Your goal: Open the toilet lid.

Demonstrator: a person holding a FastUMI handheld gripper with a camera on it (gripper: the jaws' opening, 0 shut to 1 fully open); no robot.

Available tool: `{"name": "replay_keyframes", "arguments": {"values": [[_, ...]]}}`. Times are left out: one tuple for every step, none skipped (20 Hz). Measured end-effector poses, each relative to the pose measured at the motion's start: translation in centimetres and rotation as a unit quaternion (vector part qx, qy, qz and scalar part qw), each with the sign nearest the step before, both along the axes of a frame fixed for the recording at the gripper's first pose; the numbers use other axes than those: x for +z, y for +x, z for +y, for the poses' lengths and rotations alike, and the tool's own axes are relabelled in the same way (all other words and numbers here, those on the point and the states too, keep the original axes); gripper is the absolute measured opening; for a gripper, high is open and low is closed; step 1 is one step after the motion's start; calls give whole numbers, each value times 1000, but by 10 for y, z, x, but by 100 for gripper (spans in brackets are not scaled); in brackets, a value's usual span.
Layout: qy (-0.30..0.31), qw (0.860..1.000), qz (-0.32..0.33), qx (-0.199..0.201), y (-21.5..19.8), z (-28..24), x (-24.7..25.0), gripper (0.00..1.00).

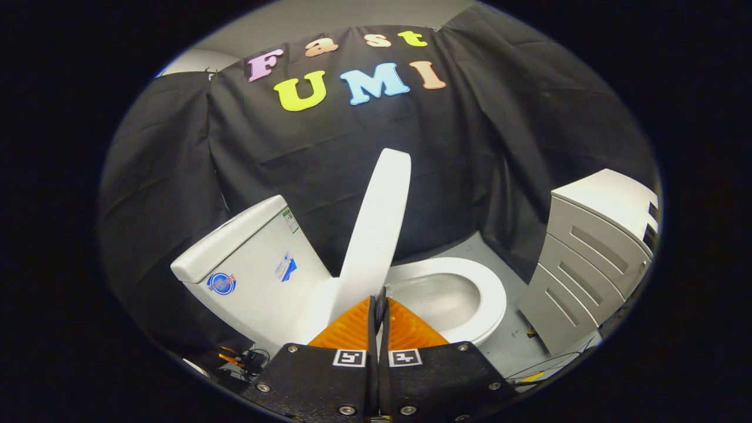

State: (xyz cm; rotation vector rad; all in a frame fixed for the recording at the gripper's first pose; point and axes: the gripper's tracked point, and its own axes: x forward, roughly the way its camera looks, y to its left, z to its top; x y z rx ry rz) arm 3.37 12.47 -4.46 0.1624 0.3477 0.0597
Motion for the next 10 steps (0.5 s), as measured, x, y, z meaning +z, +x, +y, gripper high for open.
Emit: {"name": "replay_keyframes", "arguments": {"values": [[-7, 1000, -6, 4, 0, 6, 3, 0], [-13, 1000, -11, 9, 0, 12, 7, 0], [-18, 1000, -16, 13, -1, 18, 10, 0], [-23, 999, -20, 17, -1, 25, 12, 0], [-28, 999, -24, 21, -1, 31, 15, 0], [-34, 999, -27, 25, -1, 37, 18, 0], [-39, 998, -31, 30, -2, 43, 20, 0], [-45, 998, -35, 34, -2, 50, 23, 0], [-49, 997, -39, 38, -3, 55, 25, 0], [-54, 997, -43, 42, -2, 61, 27, 0]]}}
